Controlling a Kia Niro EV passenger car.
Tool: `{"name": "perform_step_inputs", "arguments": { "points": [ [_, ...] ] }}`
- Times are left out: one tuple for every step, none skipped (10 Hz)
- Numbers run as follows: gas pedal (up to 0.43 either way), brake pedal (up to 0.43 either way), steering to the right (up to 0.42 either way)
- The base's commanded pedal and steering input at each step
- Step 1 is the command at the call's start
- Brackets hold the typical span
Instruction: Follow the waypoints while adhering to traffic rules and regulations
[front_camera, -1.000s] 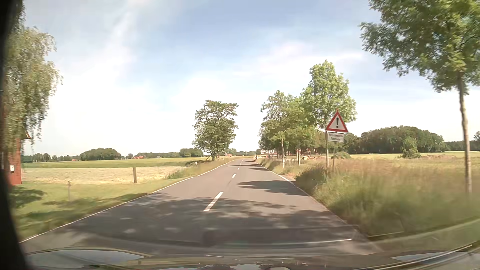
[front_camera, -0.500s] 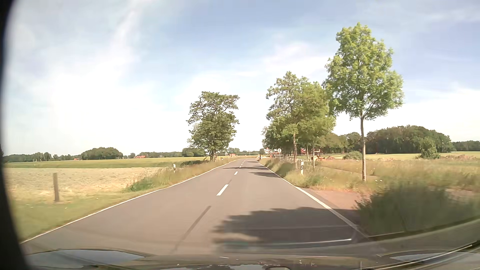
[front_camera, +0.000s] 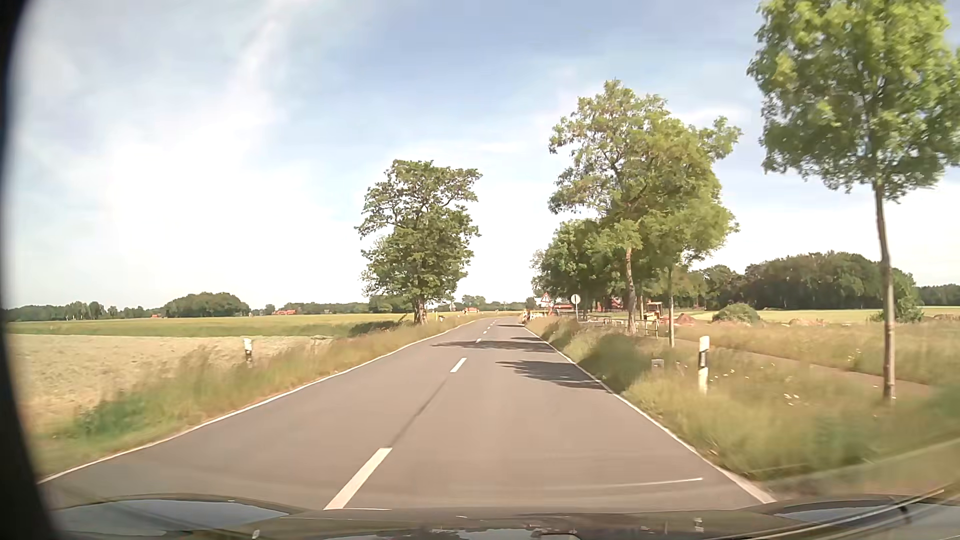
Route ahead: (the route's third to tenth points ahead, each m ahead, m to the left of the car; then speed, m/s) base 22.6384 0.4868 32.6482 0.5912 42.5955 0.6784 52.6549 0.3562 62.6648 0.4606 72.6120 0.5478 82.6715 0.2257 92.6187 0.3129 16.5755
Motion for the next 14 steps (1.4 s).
{"name": "perform_step_inputs", "arguments": {
  "points": [
    [0.0,0.0,-0.011],
    [0.0,0.0,-0.011],
    [0.0,0.0,-0.011],
    [0.0,0.0,-0.011],
    [0.0,0.0,-0.01],
    [0.0,0.0,-0.009],
    [0.0,0.0,-0.008],
    [0.0,0.0,-0.007],
    [0.0,0.0,-0.006],
    [0.0,0.0,-0.006],
    [0.0,0.0,-0.005],
    [0.0,0.0,-0.004],
    [0.0,0.0,-0.002],
    [0.0,0.0,-0.002]
  ]
}}
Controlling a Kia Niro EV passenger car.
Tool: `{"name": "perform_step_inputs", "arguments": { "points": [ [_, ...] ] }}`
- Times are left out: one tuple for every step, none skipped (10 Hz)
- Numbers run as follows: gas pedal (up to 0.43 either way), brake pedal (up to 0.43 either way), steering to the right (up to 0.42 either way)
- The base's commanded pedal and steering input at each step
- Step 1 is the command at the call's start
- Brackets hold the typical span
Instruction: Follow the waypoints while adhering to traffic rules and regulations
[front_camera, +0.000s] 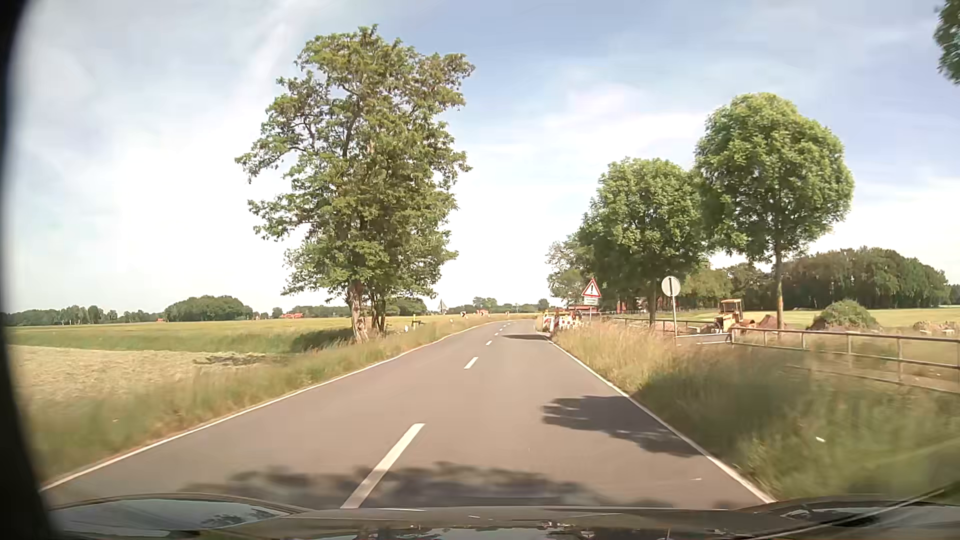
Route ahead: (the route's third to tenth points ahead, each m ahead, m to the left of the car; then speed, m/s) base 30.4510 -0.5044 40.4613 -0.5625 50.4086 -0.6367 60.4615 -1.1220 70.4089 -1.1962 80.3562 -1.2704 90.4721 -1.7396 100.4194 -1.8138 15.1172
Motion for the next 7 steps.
{"name": "perform_step_inputs", "arguments": {
  "points": [
    [0.039,0.0,-0.003],
    [0.079,0.0,-0.003],
    [0.087,0.0,-0.003],
    [0.118,0.0,-0.003],
    [0.118,0.0,-0.003],
    [0.13,0.0,-0.003],
    [0.138,0.0,-0.004]
  ]
}}
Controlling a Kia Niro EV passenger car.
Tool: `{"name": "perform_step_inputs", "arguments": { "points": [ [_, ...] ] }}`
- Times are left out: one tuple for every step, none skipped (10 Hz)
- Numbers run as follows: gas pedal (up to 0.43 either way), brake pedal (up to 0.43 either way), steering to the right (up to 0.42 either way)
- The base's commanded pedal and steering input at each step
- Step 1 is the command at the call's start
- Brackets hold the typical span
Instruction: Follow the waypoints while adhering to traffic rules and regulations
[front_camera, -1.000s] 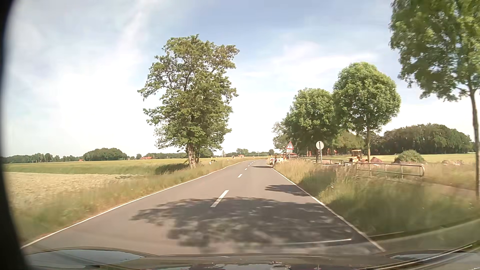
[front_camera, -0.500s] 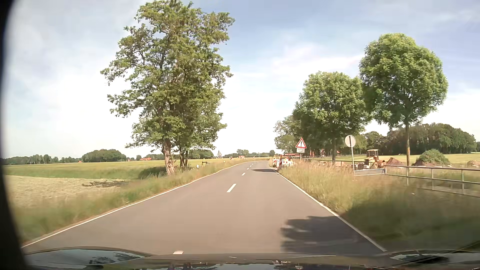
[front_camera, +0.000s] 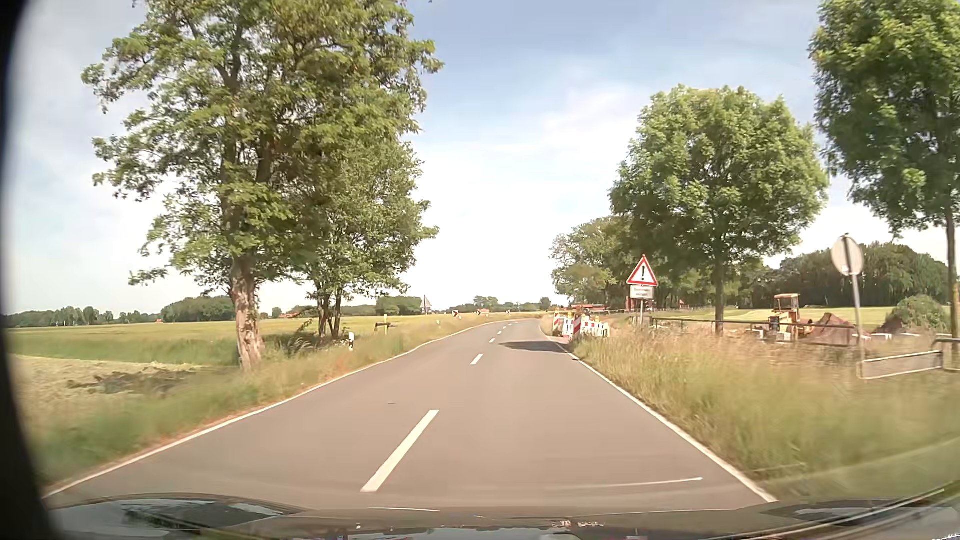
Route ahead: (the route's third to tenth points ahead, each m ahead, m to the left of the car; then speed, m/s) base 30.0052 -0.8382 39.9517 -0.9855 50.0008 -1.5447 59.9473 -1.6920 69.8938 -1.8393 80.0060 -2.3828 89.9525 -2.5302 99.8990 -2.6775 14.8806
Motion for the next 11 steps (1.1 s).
{"name": "perform_step_inputs", "arguments": {
  "points": [
    [0.138,0.0,-0.003],
    [0.138,0.0,-0.002],
    [0.15,0.0,-0.002],
    [0.15,0.0,-0.001],
    [0.15,0.0,-0.001],
    [0.157,0.0,-0.001],
    [0.169,0.0,-0.001],
    [0.169,0.0,-0.001],
    [0.177,0.0,-0.001],
    [0.177,0.0,0.001],
    [0.189,0.0,0.002]
  ]
}}
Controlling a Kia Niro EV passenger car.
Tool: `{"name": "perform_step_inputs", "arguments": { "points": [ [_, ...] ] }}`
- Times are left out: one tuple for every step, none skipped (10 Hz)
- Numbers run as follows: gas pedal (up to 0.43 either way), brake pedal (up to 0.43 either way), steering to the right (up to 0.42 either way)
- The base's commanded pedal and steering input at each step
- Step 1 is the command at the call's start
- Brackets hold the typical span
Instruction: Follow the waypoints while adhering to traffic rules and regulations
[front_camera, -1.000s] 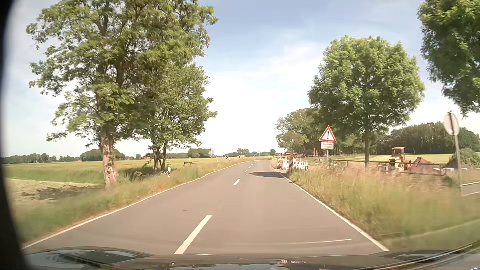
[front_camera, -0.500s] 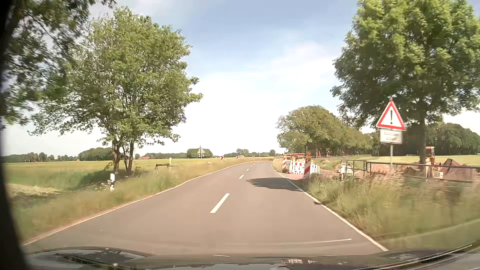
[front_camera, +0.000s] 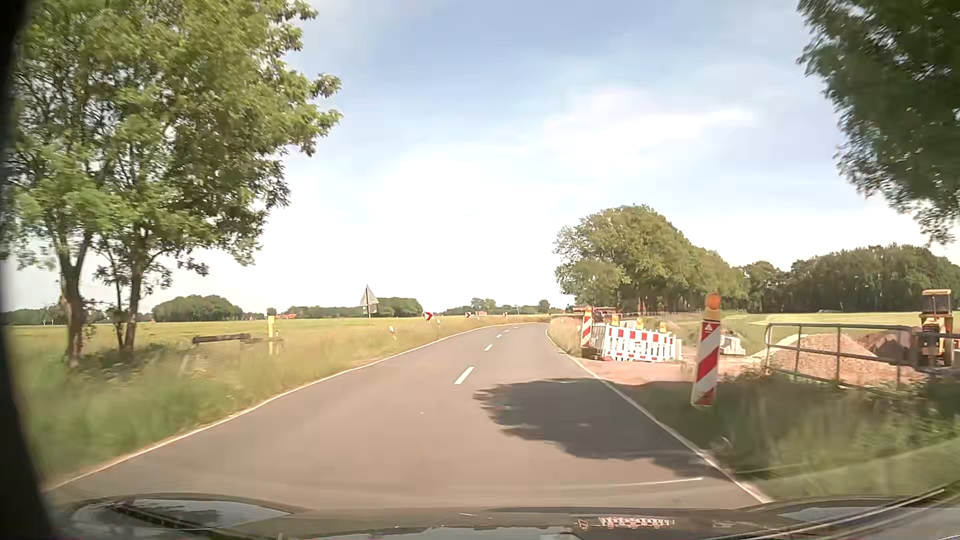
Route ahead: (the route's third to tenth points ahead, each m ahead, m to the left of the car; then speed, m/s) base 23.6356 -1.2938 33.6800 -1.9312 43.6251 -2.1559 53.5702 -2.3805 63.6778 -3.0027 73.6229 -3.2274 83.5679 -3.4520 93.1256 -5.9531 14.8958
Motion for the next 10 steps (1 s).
{"name": "perform_step_inputs", "arguments": {
  "points": [
    [0.189,0.0,0.002],
    [0.197,0.0,0.001],
    [0.197,0.0,0.002],
    [0.197,0.0,0.001],
    [0.197,0.0,0.001],
    [0.209,0.0,0.001],
    [0.209,0.0,0.001],
    [0.209,0.0,0.001],
    [0.209,0.0,0.001],
    [0.209,0.0,0.002]
  ]
}}
